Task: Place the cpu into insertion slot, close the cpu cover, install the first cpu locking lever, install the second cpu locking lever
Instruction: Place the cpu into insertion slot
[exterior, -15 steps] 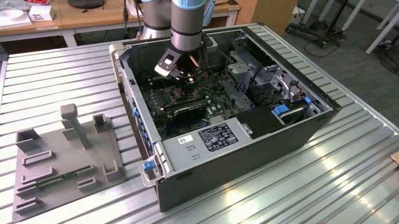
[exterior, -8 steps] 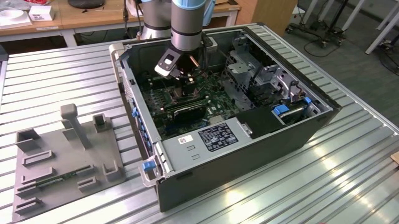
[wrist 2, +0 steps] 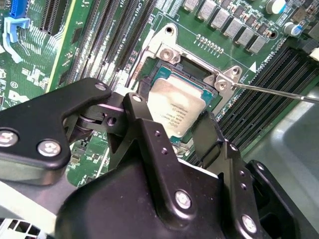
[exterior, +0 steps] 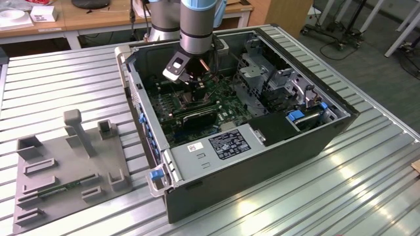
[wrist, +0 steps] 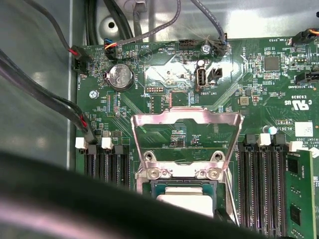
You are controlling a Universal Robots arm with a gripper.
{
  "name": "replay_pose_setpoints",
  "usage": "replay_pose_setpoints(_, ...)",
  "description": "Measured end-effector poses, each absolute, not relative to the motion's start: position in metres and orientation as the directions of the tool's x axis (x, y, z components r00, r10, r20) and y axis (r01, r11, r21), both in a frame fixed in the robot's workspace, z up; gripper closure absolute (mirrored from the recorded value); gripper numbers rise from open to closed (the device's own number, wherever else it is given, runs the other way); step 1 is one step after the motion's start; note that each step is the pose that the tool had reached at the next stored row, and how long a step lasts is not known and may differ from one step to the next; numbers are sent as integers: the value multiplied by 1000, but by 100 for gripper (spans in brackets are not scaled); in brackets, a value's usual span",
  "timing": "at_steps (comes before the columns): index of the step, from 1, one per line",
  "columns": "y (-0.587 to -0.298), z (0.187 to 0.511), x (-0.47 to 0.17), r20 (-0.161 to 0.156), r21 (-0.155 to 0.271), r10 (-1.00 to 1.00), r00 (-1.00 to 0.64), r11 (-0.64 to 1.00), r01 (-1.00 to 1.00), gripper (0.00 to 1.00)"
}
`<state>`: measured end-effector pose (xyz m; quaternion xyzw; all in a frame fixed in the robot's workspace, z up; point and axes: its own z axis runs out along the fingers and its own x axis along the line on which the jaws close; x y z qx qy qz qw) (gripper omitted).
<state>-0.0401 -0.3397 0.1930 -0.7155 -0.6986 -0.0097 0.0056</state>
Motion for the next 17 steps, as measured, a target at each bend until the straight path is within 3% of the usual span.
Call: replay_pose_setpoints(17,-340,213,-40,22,6,999,24,-24,1000,39)
